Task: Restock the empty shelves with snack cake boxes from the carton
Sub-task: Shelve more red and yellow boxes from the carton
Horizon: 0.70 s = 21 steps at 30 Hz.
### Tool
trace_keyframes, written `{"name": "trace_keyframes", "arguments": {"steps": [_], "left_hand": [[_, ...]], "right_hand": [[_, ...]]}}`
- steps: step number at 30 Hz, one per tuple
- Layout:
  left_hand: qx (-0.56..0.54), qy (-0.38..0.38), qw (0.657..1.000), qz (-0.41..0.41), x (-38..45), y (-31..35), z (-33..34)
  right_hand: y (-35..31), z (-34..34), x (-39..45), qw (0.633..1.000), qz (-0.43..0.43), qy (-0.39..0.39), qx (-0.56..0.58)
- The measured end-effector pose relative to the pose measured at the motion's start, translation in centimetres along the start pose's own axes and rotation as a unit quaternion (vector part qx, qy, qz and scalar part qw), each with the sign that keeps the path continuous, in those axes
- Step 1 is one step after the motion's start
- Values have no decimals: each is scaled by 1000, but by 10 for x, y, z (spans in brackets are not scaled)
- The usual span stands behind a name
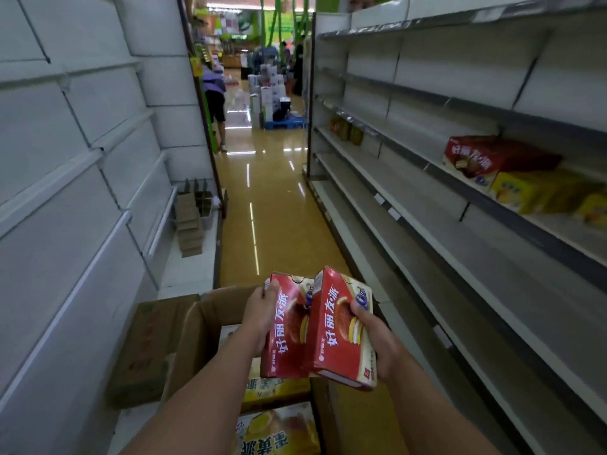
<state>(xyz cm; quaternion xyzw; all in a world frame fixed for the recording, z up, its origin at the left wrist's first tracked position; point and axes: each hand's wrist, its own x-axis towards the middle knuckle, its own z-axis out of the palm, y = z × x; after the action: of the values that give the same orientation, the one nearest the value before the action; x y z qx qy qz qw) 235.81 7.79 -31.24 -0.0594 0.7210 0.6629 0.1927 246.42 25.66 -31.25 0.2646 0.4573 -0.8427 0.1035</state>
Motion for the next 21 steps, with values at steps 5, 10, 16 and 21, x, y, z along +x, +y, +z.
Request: {"name": "trace_keyframes", "arguments": {"steps": [5,10,16,21], "left_hand": [[21,-105,994,-22,-21,-2,20],[-21,-210,977,-32,-49,-4,17],[-119,-305,941,-88,-92,-30,36],[-82,-279,954,-64,-123,-38,68]], "right_hand": [[20,20,-24,999,-16,21,29],[43,17,-45,974,-99,84,188],[59,6,-80,901,-197,212,324],[74,-21,-138,906,-186,304,230]]}}
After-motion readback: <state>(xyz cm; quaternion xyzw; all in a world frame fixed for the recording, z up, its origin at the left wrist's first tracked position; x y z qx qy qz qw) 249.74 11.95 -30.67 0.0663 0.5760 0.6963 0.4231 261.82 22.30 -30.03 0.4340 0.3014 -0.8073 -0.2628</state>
